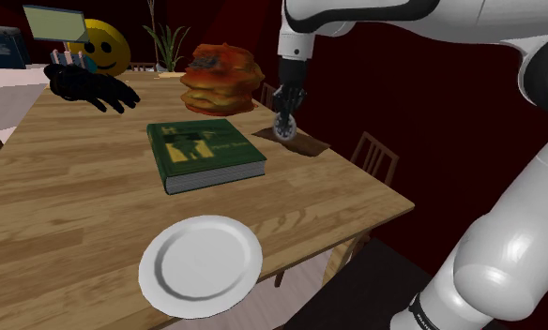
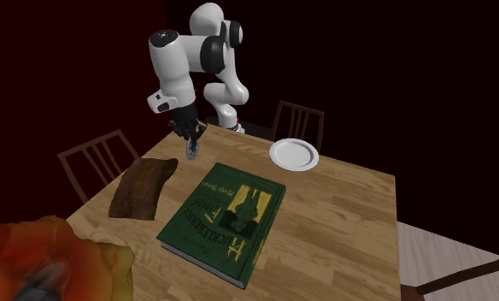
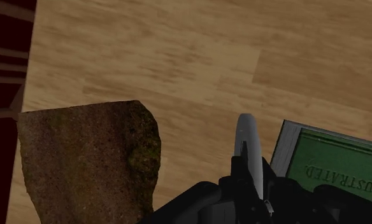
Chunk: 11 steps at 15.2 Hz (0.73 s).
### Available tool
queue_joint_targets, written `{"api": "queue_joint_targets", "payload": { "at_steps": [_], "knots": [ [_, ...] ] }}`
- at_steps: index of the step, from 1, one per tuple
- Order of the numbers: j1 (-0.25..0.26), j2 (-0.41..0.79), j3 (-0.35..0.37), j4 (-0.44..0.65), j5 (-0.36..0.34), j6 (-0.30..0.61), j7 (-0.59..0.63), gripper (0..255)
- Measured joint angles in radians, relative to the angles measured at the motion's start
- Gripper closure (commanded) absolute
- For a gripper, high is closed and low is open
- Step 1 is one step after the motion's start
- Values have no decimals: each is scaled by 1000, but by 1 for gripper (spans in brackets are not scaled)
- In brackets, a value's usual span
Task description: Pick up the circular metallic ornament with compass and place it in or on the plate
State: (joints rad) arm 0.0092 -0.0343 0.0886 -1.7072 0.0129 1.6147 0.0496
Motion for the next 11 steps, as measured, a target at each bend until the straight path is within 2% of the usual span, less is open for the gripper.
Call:
{"api": "queue_joint_targets", "payload": {
  "at_steps": [11],
  "knots": [
    [110, -116, 129, -115, 42, 6, 232, 255]
  ]
}}
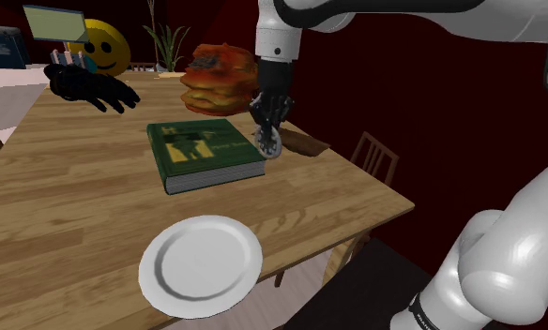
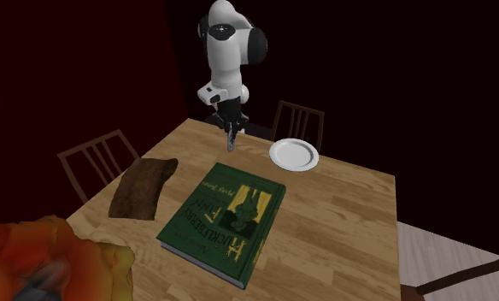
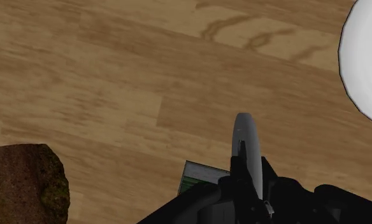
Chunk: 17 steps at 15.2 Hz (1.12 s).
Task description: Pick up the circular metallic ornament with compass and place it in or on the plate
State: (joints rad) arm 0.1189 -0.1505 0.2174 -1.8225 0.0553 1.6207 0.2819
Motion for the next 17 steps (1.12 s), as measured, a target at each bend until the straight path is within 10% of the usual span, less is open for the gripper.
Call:
{"api": "queue_joint_targets", "payload": {
  "at_steps": [17],
  "knots": [
    [178, 65, 250, 102, 26, -18, 428, 255]
  ]
}}
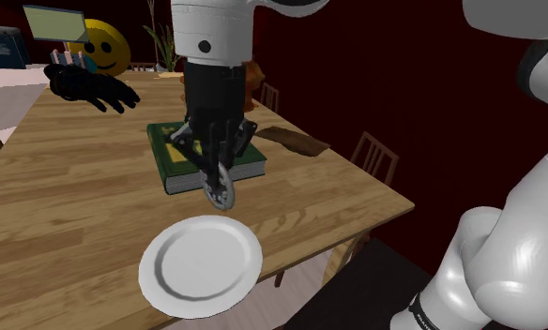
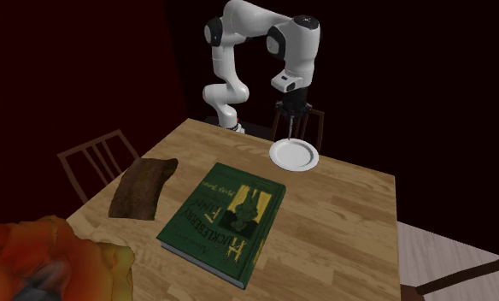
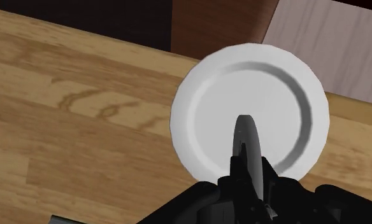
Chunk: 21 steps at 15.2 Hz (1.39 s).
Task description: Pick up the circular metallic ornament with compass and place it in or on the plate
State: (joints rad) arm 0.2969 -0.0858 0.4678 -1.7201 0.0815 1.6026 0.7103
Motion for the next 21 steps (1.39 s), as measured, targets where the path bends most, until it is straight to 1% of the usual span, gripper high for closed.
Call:
{"api": "queue_joint_targets", "payload": {
  "at_steps": [1, 4, 17, 21],
  "knots": [
    [9, 16, 13, 13, -5, 3, 24, 255],
    [23, 25, 29, -3, -7, 29, 52, 255],
    [27, 19, 34, -181, -1, 201, 49, 255],
    [27, 23, 35, -195, -3, 219, 48, 255]
  ]
}}
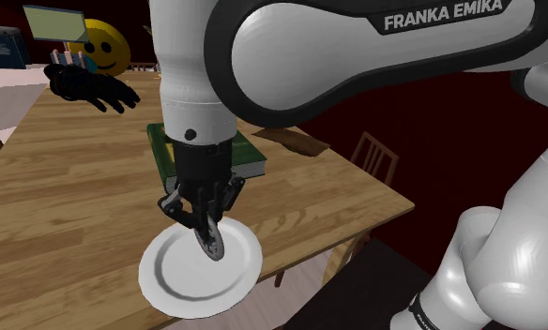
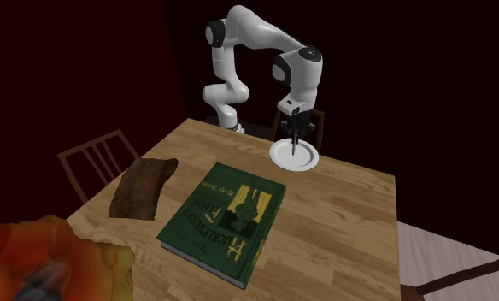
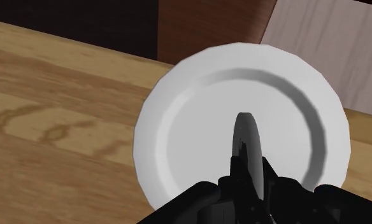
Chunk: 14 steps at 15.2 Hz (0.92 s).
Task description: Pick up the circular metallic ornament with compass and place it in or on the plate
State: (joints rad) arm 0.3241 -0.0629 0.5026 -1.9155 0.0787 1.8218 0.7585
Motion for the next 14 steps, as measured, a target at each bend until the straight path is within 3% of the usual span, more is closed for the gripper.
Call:
{"api": "queue_joint_targets", "payload": {
  "at_steps": [3, 4, 10, 14],
  "knots": [
    [0, 0, 0, -1, 0, 1, 0, 255],
    [0, 0, 0, -1, 0, 1, 0, 0],
    [0, 0, 0, -1, 0, 1, 0, 0],
    [-3, -6, -4, 99, 1, -103, 1, 0]
  ]
}}
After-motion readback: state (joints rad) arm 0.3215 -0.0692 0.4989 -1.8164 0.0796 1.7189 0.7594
